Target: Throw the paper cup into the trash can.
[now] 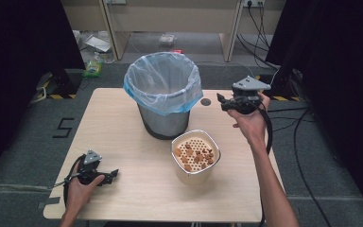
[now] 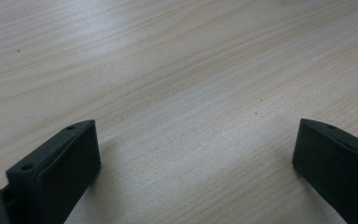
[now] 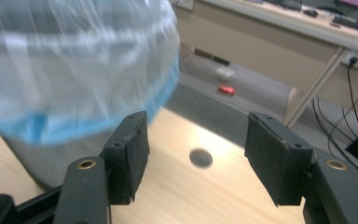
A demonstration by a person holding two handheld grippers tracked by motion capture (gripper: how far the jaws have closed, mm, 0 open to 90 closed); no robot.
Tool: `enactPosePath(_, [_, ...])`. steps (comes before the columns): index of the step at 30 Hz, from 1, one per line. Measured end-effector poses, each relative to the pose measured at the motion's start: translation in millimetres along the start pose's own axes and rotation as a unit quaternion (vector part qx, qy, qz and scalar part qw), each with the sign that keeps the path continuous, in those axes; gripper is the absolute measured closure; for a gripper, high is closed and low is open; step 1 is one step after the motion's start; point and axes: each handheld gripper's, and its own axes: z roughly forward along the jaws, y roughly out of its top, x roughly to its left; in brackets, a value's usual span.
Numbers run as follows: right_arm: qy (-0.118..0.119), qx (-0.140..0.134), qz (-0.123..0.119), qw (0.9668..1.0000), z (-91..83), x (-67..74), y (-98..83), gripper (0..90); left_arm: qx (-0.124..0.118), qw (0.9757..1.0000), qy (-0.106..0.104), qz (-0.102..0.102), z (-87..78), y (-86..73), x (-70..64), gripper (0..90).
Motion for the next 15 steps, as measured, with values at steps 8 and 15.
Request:
enactPosePath(8, [-0.003,0.023,0.009,0.9997,-9.3,-3.3,-49.3,38.7,0.0,1.0,0.001,0.0,-0.1,-0.1,-0.1,0.0])
enactPosePath(15, [-0.002,0.033,0.031,0.999,-12.6,-3.9,-84.1,38.1,-0.001,1.0,0.001,0.0,-0.1,-0.1,-0.2,0.0])
